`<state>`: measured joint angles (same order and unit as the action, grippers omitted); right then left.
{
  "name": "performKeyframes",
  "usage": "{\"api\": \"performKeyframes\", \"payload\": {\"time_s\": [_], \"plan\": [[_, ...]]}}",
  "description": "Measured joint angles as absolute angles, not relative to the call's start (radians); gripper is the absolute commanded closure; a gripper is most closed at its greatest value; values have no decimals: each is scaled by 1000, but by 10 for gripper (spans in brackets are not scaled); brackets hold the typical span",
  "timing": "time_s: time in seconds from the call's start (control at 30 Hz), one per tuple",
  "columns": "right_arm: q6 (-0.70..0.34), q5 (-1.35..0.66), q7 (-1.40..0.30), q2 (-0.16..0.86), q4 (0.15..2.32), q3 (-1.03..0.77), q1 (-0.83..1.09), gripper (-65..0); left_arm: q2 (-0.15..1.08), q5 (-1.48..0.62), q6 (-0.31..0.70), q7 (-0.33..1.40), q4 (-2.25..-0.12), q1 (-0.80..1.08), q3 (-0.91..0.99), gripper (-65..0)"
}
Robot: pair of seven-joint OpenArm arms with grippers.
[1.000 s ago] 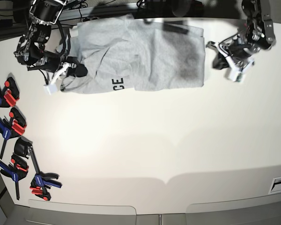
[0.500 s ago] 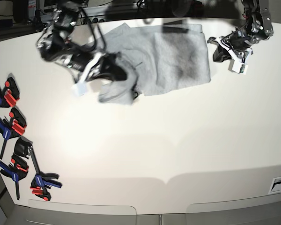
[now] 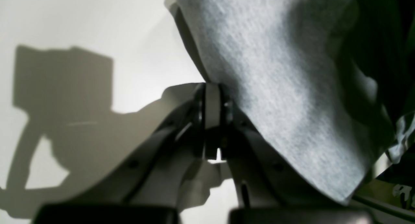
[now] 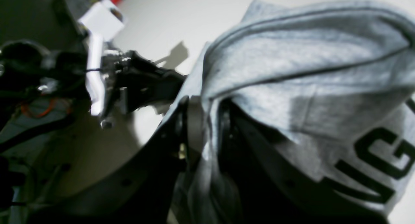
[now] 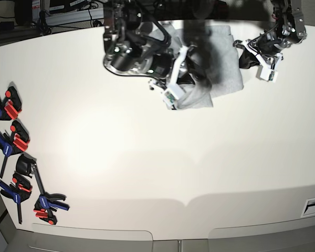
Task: Fold the T-shirt properly
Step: 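Grasp the shirt's end with the right gripper and lift it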
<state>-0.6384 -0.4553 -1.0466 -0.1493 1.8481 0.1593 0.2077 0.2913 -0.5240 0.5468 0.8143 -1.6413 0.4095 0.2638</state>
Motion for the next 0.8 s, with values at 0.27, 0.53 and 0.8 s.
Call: {"api": "performKeyframes", "payload": {"time_s": [0.27,0.53,0.8], "plan": [[-544,-265,-990,-149,1848,331,207,0,292,-553,546,818,-1640,410,264,0],[-541,-265,-982,-147,1848,422,208,-156,292,-554,546,819,-1640,410,264,0],[-541,-268,-962,-147,1848,472,207,-156,292,-557,546,831,-1640,410,264,0]]}}
